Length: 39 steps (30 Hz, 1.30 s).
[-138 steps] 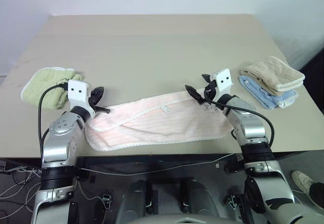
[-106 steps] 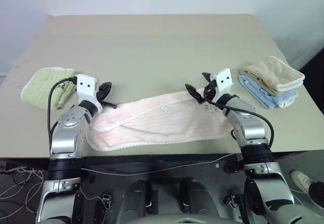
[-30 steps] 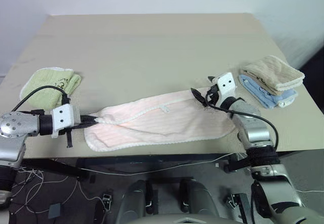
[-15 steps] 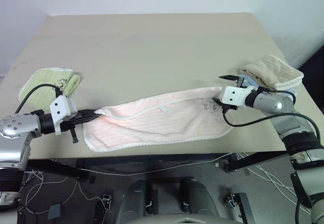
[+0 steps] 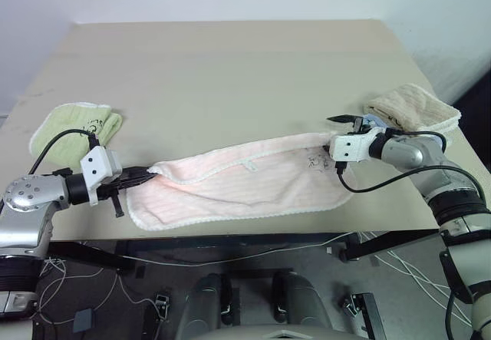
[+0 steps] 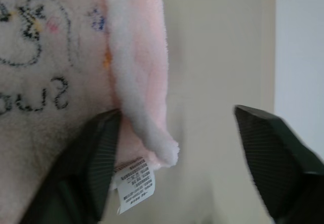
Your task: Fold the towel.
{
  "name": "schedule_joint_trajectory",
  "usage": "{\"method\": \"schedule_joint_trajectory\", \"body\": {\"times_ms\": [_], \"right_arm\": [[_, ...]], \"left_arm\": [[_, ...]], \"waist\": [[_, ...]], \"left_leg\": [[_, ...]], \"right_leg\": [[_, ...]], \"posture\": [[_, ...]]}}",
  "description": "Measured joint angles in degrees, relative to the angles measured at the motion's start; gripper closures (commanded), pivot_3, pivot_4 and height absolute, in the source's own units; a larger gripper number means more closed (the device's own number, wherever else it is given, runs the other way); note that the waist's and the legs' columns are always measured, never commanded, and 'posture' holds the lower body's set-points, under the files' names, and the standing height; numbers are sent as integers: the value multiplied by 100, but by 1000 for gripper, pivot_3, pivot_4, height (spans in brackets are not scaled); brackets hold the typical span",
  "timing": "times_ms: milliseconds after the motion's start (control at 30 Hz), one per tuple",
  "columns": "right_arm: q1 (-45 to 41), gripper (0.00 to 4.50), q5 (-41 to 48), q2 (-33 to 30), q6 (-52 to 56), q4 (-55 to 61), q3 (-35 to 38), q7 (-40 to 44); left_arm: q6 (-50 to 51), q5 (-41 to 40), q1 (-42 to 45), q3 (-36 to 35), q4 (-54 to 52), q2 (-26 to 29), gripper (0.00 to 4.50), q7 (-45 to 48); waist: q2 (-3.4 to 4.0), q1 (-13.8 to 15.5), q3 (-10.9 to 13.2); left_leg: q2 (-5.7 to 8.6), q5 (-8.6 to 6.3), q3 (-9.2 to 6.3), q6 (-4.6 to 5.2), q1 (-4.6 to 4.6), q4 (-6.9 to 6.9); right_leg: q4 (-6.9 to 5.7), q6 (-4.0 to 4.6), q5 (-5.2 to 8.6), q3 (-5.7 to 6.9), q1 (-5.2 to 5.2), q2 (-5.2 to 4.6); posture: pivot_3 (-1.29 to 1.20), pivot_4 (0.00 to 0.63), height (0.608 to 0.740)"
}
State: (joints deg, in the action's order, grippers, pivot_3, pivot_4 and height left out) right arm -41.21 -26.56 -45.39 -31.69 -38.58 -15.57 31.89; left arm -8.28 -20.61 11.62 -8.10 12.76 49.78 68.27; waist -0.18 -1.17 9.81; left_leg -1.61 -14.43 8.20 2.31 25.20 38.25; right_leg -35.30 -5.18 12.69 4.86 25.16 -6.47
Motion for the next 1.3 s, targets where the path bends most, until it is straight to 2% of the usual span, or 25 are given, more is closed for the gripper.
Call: {"method": "schedule_joint_trajectory", "body": {"times_ms": [267, 300, 500, 700, 833, 1033, 1100, 1200, 1300], "right_arm": [[1, 4354, 3, 0, -14, 1, 0, 51], [1, 4436, 4, 0, -14, 1, 0, 59], [2, 4436, -6, -2, -6, 2, 2, -1], [-131, 4436, -20, 11, 25, -109, 11, -216], [-1022, 4436, -168, 177, 116, -760, 11, -774], [-2001, 4436, -75, 132, -8, -1322, 173, -1245], [-2067, 4436, 212, 74, -135, -1274, 329, -1094], [-1885, 4436, 985, -41, -175, -773, 661, -345], [-1080, 4436, 2043, -275, 220, 248, 1014, 735]], "left_arm": [[0, 3, 0, 0, 0, -47, 4500, -24], [0, 3, 0, -1, 0, -55, 4500, -39], [-1, -1, 67, -72, 58, -217, 4500, -254], [60, 65, 714, -195, 439, -467, 4500, -839], [149, 395, 2042, -186, 1333, -930, 4500, -1828], [3, 698, 3777, -460, 2758, -906, 4500, -3064], [-28, 692, 4064, -573, 2939, -745, 4500, -3191], [-111, 614, 4082, -683, 2944, -497, 4500, -3053], [51, 315, 3372, -841, 2471, -293, 4500, -2408]], "waist": [[0, 0, 0], [0, 0, 0], [0, 5, 0], [0, 10, 0], [-2, 10, 3], [-4, -9, 5], [-4, -19, 5], [-3, -48, 5], [-4, -54, 4]], "left_leg": [[0, 0, 0, 0, 0, 0], [0, 0, 0, 0, 0, 0], [0, 1, -1, -1, 0, 1], [1, 2, -1, 0, -1, 4], [2, 5, -3, -2, -6, 10], [1, 6, -1, -3, -4, -1], [1, 5, 1, -3, -5, -4], [1, 6, 0, -2, -8, -4], [1, 4, -1, -1, -41, -9]], "right_leg": [[0, 0, 0, 0, 0, 0], [0, 0, 0, 0, 0, 0], [0, 0, 0, 0, -1, 0], [-2, -1, -1, 1, -5, 0], [-5, -2, -1, 2, -13, 2], [4, -6, 1, 3, -14, 7], [5, -8, 2, 2, -16, 7], [5, -9, 2, 3, -19, 8], [13, -12, 4, 4, -58, 7]], "posture": [[0, 150, 740], [0, 150, 740], [0, 150, 740], [0, 150, 740], [0, 150, 740], [0, 150, 740], [0, 150, 740], [0, 150, 740], [0, 150, 740]]}}
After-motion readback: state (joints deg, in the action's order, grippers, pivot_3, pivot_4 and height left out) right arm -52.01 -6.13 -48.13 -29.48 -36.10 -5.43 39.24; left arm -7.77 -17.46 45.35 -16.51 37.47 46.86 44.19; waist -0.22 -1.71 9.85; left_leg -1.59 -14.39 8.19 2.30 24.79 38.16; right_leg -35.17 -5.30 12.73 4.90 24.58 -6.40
